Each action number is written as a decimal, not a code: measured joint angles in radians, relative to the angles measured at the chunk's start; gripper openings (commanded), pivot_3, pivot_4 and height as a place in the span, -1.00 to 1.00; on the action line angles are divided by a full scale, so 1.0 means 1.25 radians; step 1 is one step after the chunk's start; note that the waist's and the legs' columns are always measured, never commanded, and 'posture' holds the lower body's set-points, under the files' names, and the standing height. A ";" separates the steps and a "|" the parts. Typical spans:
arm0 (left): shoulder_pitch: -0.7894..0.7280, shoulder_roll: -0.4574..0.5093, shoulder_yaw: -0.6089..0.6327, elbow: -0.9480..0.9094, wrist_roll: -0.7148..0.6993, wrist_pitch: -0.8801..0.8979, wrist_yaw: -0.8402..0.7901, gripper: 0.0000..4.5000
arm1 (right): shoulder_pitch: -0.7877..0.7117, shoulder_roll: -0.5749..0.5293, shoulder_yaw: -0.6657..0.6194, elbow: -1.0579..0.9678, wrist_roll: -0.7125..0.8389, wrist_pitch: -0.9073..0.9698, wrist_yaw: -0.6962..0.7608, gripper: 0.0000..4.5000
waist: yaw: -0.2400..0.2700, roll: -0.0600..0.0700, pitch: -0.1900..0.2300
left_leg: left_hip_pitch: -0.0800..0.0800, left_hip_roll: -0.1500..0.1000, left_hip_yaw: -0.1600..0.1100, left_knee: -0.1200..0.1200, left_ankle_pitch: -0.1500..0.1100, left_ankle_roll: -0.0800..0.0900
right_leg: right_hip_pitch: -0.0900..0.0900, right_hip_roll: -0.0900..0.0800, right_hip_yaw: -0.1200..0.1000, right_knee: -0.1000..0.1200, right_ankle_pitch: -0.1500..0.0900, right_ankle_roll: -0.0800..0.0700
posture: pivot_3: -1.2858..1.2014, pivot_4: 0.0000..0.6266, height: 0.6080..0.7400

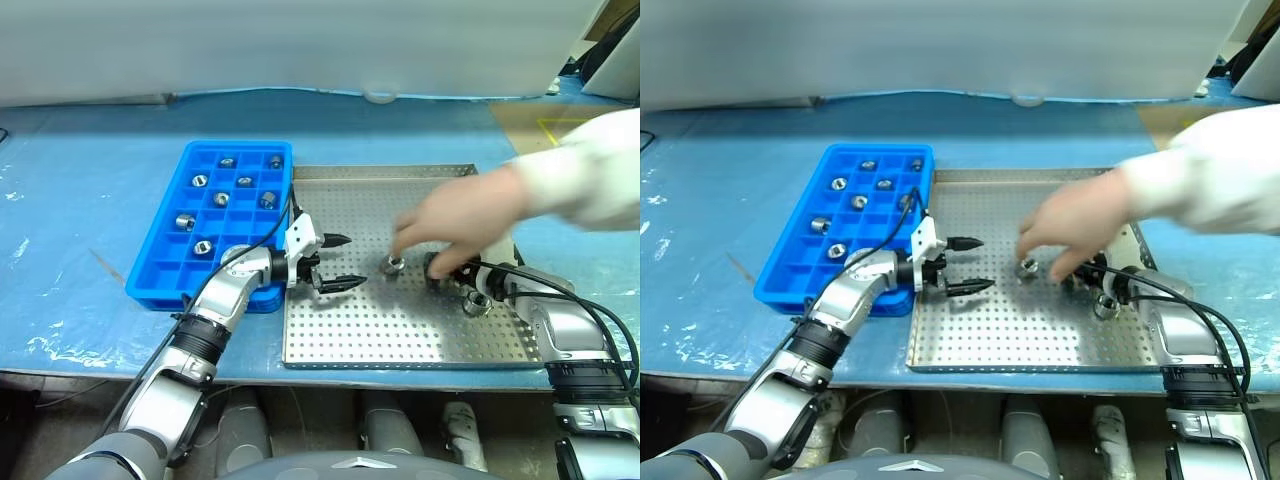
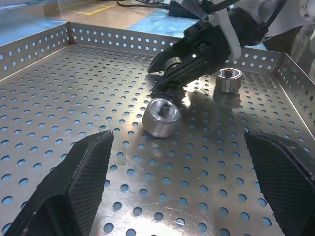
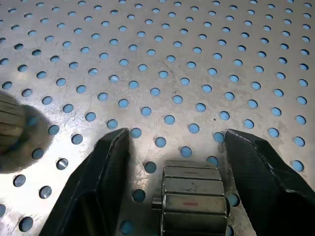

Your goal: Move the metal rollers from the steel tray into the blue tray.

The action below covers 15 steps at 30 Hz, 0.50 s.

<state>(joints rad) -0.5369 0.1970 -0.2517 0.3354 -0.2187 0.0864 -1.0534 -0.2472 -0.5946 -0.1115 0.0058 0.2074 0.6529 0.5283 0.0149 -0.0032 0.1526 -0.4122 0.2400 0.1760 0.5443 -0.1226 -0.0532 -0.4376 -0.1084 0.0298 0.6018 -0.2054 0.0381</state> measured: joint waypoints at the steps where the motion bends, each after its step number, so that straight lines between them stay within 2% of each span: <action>1: 0.000 0.000 0.000 0.000 0.000 0.000 0.000 1.00 | 0.000 0.000 0.001 0.000 0.000 -0.001 -0.001 0.44 | 0.000 0.000 0.000 | 0.000 0.000 0.000 0.000 0.000 0.000 | 0.000 0.000 0.000 0.000 0.000 0.000 | -0.17 -0.52 1.00; 15: 0.000 0.001 0.000 0.000 0.001 0.000 -0.002 1.00 | 0.000 0.000 0.011 0.000 -0.008 -0.016 -0.002 0.44 | 0.000 0.000 0.000 | 0.000 0.000 0.000 0.000 0.000 0.000 | 0.000 0.000 0.000 0.000 0.000 0.000 | -0.17 -0.52 1.00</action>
<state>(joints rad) -0.5373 0.1987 -0.2517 0.3354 -0.2169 0.0861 -1.0552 -0.2472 -0.5945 -0.0983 0.0060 0.1975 0.6330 0.5263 0.0147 -0.0033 0.1527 -0.4122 0.2400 0.1760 0.5441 -0.1226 -0.0532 -0.4377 -0.1084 0.0298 0.6015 -0.2055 0.0382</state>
